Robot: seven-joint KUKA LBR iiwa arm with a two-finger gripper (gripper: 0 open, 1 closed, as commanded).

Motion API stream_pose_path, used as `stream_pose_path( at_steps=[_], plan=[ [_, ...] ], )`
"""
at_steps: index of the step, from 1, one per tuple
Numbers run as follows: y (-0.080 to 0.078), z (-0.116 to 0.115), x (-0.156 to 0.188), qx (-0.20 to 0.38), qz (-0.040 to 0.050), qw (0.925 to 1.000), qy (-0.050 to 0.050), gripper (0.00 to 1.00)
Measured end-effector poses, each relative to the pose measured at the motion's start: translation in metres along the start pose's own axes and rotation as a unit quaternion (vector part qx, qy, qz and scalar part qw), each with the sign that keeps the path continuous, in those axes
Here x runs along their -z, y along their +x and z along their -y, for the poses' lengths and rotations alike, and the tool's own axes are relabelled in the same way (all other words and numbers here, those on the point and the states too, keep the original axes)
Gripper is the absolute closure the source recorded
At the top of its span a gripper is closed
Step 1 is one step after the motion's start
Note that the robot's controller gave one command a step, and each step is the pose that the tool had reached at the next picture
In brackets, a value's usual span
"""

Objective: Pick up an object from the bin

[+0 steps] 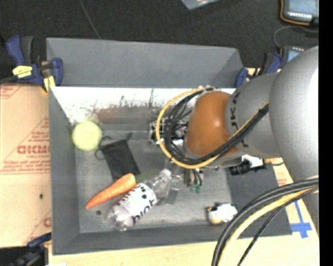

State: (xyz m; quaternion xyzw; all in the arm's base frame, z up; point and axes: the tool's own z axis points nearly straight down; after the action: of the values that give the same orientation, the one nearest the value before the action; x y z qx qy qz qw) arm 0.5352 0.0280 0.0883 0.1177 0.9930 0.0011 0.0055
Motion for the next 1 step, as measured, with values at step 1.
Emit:
stream_pose_path(
  at_steps=[1],
  plan=[
    [0.0093,-0.0042,0.0157,-0.032,-0.0002,0.9995,0.003,0.00]
  ],
)
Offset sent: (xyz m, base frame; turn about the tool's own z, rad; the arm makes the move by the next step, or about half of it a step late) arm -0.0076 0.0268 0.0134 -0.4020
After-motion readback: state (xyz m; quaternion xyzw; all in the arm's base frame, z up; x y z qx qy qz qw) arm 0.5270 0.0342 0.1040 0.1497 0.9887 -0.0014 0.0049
